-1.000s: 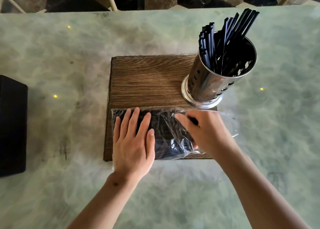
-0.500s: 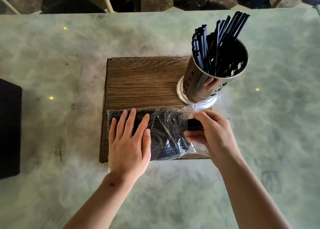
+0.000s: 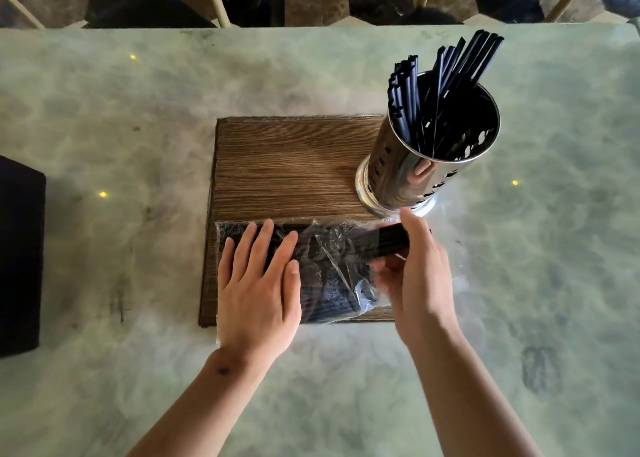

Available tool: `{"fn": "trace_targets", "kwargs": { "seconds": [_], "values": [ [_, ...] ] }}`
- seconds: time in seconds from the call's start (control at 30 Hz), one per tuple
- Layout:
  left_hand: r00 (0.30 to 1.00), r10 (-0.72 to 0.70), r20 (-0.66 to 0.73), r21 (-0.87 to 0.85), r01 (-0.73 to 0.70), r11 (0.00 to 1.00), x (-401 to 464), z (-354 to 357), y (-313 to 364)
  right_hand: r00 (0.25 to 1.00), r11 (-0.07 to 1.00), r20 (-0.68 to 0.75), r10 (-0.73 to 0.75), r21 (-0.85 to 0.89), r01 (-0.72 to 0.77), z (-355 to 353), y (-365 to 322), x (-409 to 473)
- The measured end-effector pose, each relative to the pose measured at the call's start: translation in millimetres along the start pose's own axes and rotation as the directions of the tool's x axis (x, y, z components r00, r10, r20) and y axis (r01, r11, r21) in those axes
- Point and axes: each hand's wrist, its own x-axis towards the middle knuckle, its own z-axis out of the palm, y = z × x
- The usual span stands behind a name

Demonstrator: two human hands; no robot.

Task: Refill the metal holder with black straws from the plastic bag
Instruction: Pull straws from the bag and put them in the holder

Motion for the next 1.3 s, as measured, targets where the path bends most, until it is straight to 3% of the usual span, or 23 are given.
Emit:
{"fn": "trace_targets", "kwargs": {
  "seconds": [0.07, 0.17, 0.4, 0.57, 0.63, 0.77, 0.97, 1.3],
  "values": [
    [1.0, 0.001, -0.013, -0.006, -0.001, 1.0, 0.1, 0.5, -0.5, 0.991, 0.985, 0.132, 0.032, 0.167, -0.054, 1.7, 5.2, -5.6],
    [1.0, 0.002, -0.021, -0.012, -0.002, 1.0, 0.1, 1.4, -0.3, 0.977, 0.998, 0.203, -0.057, 0.049, 0.048, 6.5, 9.8, -9.0],
    [1.0, 0.003, -0.004, 0.014, -0.003, 1.0, 0.5, 2.0, -0.9, 0.959, 0.928, -0.007, -0.284, -0.256, 0.273, 15.1, 10.9, -6.2],
    [1.0, 0.001, 0.001, 0.026, -0.001, 1.0, 0.9, 1.8, 0.3, 0.889, 0.871, -0.138, -0.436, -0.312, 0.379, 8.3, 2.0, -4.6],
    [1.0, 0.0, -0.001, 0.027, 0.0, 1.0, 1.2, 1.5, 0.8, 0.822, 0.784, -0.128, -0.555, -0.41, 0.466, 2.9, -4.6, -4.9],
    [1.0, -0.002, 0.004, 0.028, 0.002, 1.0, 1.2, 0.7, 1.0, 0.692, 0.56, 0.024, -0.722, -0.567, 0.604, -10.6, -26.2, -9.4],
    [1.0, -0.002, 0.007, 0.021, 0.001, 1.0, 1.3, 0.9, 1.2, 0.652, 0.434, 0.173, -0.738, -0.618, 0.656, -22.9, -72.4, -11.6],
    [1.0, -0.009, 0.017, 0.022, 0.008, 1.0, 1.9, 0.0, 2.7, 0.414, 0.026, 0.54, -0.733, -0.586, 0.81, -22.1, -99.6, -9.0]
  ]
}}
